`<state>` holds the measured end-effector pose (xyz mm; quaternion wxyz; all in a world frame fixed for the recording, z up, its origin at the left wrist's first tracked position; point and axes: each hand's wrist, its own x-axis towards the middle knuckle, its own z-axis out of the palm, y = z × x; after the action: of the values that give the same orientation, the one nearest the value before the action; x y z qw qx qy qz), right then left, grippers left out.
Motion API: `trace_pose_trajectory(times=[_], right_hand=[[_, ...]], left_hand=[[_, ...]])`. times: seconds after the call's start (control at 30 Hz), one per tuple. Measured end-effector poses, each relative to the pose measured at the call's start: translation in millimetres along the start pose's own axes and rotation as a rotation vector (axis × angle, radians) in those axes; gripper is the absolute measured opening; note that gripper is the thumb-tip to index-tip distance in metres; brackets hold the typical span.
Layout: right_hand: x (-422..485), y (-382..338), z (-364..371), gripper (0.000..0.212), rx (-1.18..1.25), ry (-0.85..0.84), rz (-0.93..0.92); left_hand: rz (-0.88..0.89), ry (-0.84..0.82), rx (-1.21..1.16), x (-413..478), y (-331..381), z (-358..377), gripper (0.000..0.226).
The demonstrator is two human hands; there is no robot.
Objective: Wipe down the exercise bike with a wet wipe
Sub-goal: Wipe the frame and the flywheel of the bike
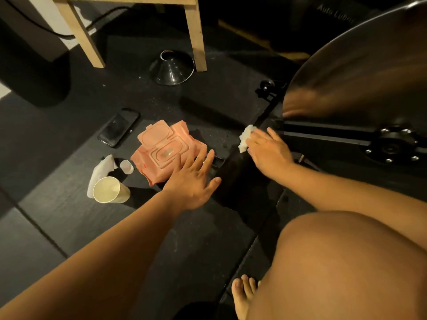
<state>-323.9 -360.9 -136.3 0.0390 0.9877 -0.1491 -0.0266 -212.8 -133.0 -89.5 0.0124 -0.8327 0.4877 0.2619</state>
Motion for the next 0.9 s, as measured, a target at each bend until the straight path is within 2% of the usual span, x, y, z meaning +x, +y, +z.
trace_pose_trajectory(times=[0.1, 0.17, 0.2, 0.27, 0.33, 0.43, 0.47, 0.57, 0.6, 0.63, 0.7, 0.77, 0.83, 0.9], right_hand=[[-53.7, -53.8, 16.4, 0.031, 0.177, 0.169, -0.232], [-73.1, -66.5, 18.9, 0.032, 0.168, 0.171, -0.318], [-66.3, -57.8, 19.0, 0.031, 0.13, 0.177, -0.301], [-36.9, -31.1, 8.1, 0.02, 0.069, 0.182, -0.078], [-9.9, -5.8, 0.4, 0.013, 0.105, 0.12, 0.11], [-9.2, -24.3, 4.3, 0.011, 0.313, 0.046, 0.225], [-18.5, -42.4, 8.7, 0.008, 0.364, 0.068, 0.241], [-59.5, -75.8, 12.5, 0.006, 0.581, 0.098, 0.151], [-63.6, -72.7, 12.0, 0.01, 0.671, 0.075, 0.208], [-61.6, -63.7, 14.9, 0.013, 0.736, 0.062, 0.361], [-38.9, -35.2, 32.4, 0.014, 0.895, 0.049, 0.852], [-7.5, -12.3, 39.5, 0.008, 1.208, 0.066, 1.265], [11.8, -11.2, 40.0, 0.012, 1.517, 0.095, 1.467], [13.3, -38.0, 34.7, 0.035, 1.583, 0.041, 1.563]], left_hand=[[0.003, -0.044, -0.007, 3.0, 5.3, 7.9, 0.075], [0.008, -0.124, -0.033, 4.2, 10.2, 17.8, 0.075], [0.009, -0.177, -0.059, 5.5, 13.4, 22.6, 0.075], [0.003, -0.245, -0.119, 8.5, 20.0, 29.6, 0.073], [-0.014, -0.235, -0.158, 11.6, 23.4, 31.3, 0.07], [-0.011, -0.211, -0.169, 12.8, 21.2, 29.1, 0.065], [-0.009, -0.206, -0.171, 12.6, 19.4, 28.5, 0.064], [0.025, -0.203, -0.171, 13.0, 17.9, 22.7, 0.065], [0.048, -0.197, -0.181, 13.4, 19.7, 21.2, 0.066], [0.073, -0.194, -0.198, 14.0, 22.6, 20.2, 0.066], [0.109, -0.199, -0.236, 15.7, 28.6, 20.6, 0.066], [0.121, -0.17, -0.245, 19.5, 29.8, 23.8, 0.064], [0.115, -0.165, -0.25, 23.6, 27.9, 26.0, 0.063], [0.111, -0.156, -0.264, 23.0, 27.3, 27.0, 0.063]])
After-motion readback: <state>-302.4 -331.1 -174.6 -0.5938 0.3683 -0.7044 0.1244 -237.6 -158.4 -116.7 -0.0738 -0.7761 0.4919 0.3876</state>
